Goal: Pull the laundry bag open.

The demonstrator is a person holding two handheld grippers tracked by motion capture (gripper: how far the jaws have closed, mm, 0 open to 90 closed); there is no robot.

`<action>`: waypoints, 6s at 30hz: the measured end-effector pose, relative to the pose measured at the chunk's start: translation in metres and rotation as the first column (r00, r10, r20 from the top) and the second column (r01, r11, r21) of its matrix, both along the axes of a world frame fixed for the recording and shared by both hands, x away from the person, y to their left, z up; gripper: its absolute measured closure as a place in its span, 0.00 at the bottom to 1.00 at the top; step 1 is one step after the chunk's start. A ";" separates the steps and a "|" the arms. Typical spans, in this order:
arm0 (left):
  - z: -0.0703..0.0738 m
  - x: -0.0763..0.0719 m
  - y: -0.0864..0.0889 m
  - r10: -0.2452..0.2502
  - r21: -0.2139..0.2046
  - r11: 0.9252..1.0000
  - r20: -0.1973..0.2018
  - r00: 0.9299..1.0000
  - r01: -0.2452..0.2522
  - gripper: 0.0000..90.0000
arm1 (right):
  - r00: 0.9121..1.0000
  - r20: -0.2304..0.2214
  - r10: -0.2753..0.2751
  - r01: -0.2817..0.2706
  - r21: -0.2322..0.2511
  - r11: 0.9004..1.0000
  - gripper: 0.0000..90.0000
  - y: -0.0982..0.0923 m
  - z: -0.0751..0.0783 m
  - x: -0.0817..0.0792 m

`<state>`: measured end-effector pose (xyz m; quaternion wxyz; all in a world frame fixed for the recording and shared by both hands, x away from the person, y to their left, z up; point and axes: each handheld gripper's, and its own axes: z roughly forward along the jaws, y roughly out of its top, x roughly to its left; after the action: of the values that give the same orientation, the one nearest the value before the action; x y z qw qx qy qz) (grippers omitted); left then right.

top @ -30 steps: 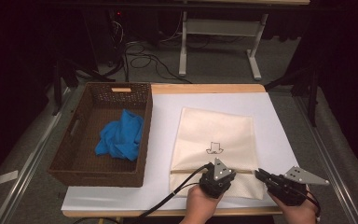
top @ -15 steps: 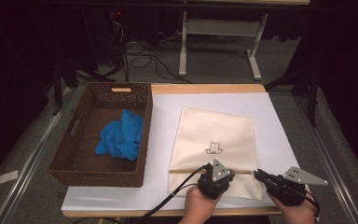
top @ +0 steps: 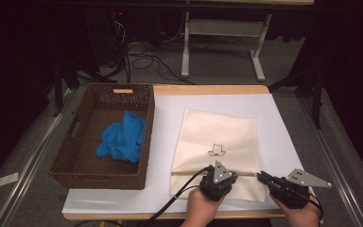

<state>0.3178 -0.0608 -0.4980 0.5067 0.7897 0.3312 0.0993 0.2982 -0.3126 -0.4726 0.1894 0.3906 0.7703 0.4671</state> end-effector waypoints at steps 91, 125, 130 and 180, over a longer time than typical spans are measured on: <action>-0.010 0.004 0.035 0.067 -0.009 0.998 -0.019 0.998 -0.068 0.96 | 1.000 -0.011 -0.020 0.020 -0.009 1.000 0.95 -0.003 -0.003 0.004; -0.013 0.005 0.051 0.093 -0.015 0.995 -0.034 0.995 -0.094 0.96 | 1.000 -0.006 -0.029 0.029 -0.021 0.999 0.95 -0.004 -0.004 0.003; -0.012 0.005 0.056 0.091 -0.002 0.996 -0.031 0.995 -0.091 0.96 | 0.999 -0.004 -0.043 0.043 -0.032 0.999 0.95 -0.001 -0.003 0.002; -0.012 0.002 0.099 0.165 0.078 0.984 -0.053 0.985 -0.160 0.97 | 0.999 -0.014 -0.038 0.037 -0.051 0.998 0.96 -0.001 -0.006 0.001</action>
<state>0.3202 0.0379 -0.5101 0.4575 0.7808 0.4056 0.1288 0.2994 -0.3131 -0.4784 0.2024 0.4036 0.7759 0.4406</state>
